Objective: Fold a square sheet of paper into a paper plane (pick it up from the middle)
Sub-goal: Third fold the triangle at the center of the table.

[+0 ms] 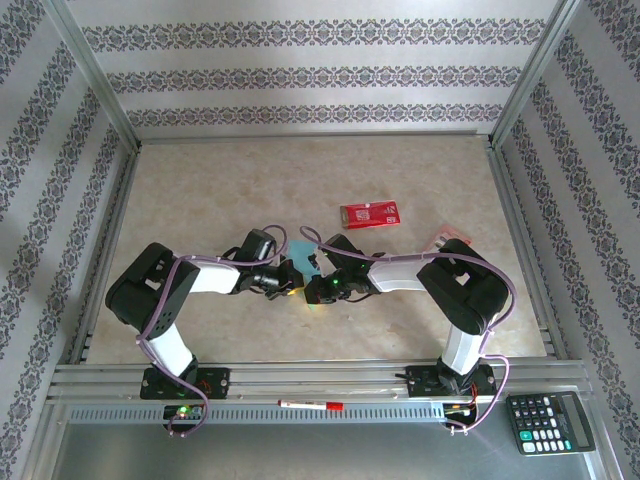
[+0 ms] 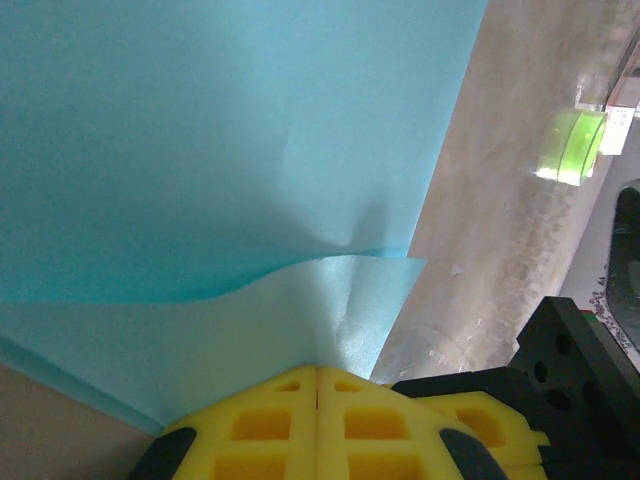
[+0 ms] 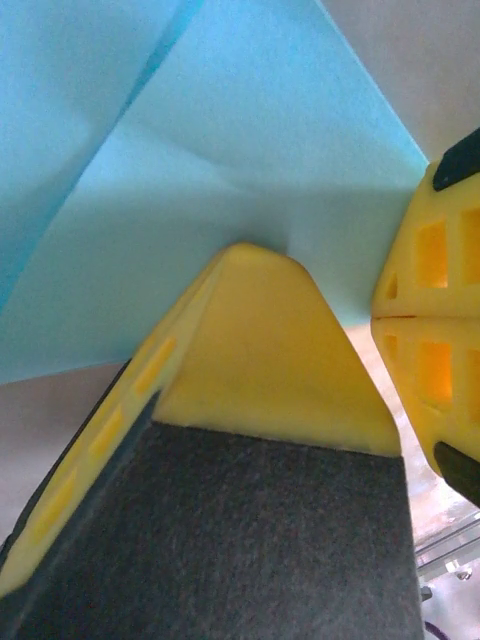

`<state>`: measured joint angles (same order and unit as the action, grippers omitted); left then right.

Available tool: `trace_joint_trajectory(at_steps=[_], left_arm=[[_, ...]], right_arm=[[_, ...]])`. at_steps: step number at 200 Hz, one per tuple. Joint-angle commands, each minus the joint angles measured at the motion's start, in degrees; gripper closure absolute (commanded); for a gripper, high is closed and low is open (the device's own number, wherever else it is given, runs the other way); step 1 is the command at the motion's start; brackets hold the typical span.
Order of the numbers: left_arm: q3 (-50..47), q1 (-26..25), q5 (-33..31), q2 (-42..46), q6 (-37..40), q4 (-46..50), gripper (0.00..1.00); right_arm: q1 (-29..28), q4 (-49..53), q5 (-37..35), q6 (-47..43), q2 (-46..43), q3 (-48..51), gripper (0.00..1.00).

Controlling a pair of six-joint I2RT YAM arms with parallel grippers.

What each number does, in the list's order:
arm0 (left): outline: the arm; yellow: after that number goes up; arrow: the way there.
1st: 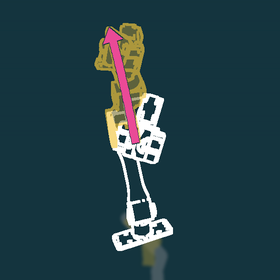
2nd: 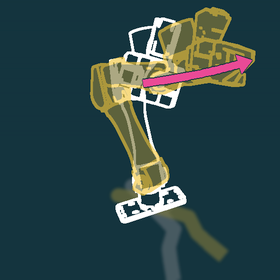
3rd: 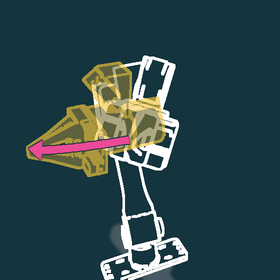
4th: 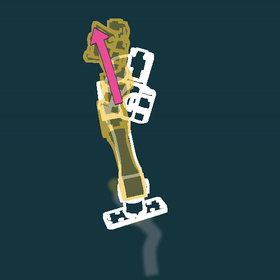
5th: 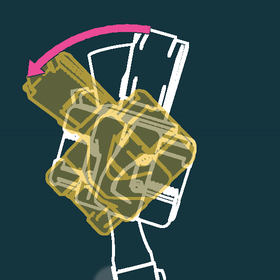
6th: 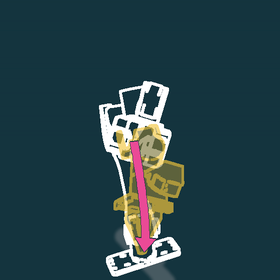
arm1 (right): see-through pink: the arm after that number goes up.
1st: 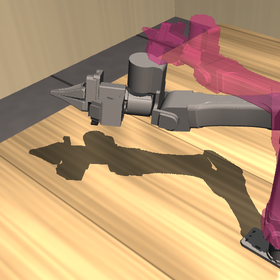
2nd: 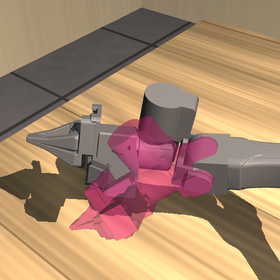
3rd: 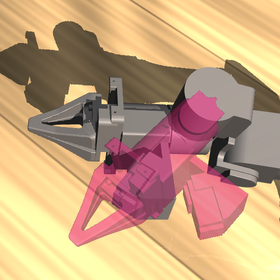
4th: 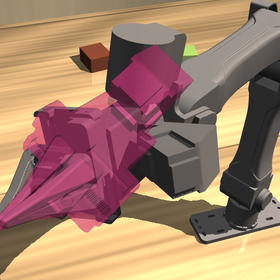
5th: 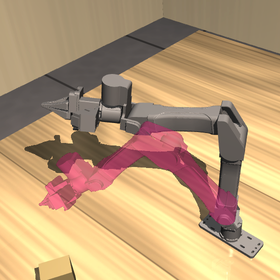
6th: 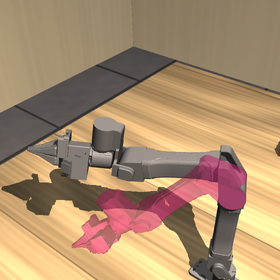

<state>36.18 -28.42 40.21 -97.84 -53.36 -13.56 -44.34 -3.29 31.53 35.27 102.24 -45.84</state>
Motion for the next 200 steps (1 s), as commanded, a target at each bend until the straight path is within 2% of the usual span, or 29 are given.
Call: trace_joint_trajectory(at_steps=[1,77,153,200], left_arm=[[-0.49,0.35,-1.99,-2.25,1.93,-0.4,1.0],[0.98,6.54,1.37,-3.74,5.74,0.68,1.0],[6.28,11.34,-2.87,-4.48,10.46,7.85,1.0],[9.53,12.81,-3.45,-5.98,11.09,8.47,1.0]], right_arm=[[0.4,9.87,-5.05,-0.67,1.73,2.08,0.97],[0.62,14.73,-6.96,-2.84,2.3,2.87,0.99],[0.65,15.87,-7.45,-3.72,2.17,2.78,0.99],[0.74,16.4,-7.62,-4.13,1.96,3.12,0.99]])
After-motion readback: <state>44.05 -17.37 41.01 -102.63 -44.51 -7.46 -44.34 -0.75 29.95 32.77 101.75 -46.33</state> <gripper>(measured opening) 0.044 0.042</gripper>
